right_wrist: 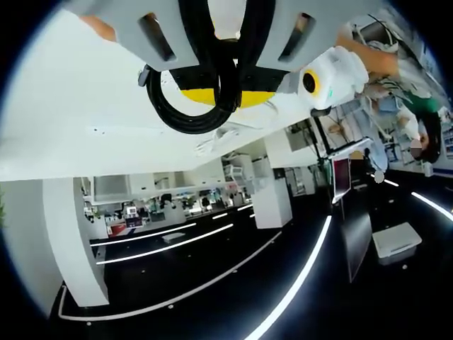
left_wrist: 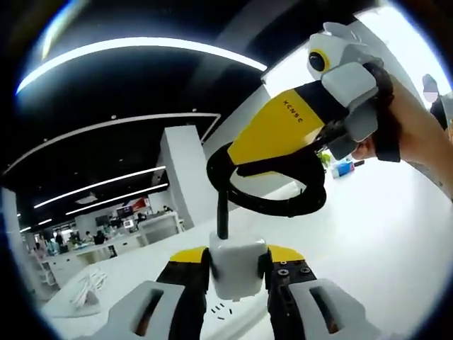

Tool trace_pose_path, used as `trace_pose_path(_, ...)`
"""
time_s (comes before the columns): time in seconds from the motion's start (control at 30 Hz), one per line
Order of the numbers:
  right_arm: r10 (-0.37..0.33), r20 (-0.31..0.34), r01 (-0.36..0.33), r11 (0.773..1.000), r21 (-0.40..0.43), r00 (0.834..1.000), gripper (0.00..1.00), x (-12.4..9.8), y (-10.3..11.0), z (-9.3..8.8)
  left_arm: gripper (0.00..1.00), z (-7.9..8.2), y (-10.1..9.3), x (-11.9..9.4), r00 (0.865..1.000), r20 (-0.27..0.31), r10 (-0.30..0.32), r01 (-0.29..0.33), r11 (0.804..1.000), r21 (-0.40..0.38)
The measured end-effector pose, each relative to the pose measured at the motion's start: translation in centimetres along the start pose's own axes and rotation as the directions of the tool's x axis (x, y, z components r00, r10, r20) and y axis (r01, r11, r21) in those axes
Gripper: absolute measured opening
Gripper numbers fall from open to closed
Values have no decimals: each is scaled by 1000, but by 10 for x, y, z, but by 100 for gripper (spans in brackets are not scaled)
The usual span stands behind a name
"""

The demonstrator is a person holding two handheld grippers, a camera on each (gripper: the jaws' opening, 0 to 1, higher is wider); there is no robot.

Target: Straighten the power strip on the desk, plug the charger into it

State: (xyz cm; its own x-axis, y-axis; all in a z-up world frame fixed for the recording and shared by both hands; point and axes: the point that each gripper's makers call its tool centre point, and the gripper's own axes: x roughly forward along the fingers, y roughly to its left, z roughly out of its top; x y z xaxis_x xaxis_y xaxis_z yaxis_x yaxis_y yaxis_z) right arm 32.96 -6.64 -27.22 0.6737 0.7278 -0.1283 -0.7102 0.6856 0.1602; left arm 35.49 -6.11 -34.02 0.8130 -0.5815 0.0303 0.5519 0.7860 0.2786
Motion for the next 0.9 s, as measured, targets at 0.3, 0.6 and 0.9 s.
trace_pose_path(0.3, -3, -12, 3, 1000, -7, 1000, 6, -2, -1, 1, 29, 2, -5, 1, 996, -4, -92, 92, 996, -14)
trace_pose_path(0.6, -10, -23, 10, 1000, -11, 1000, 6, -4, -1, -4, 29, -2, -10, 5, 976, -15, -217, 217, 976, 7)
trace_pose_path(0.9, -2, -45, 1, 1000, -19, 999, 6, -3, -3, -7, 28, -7, -16, 5, 935, -25, -355, 354, 935, -15)
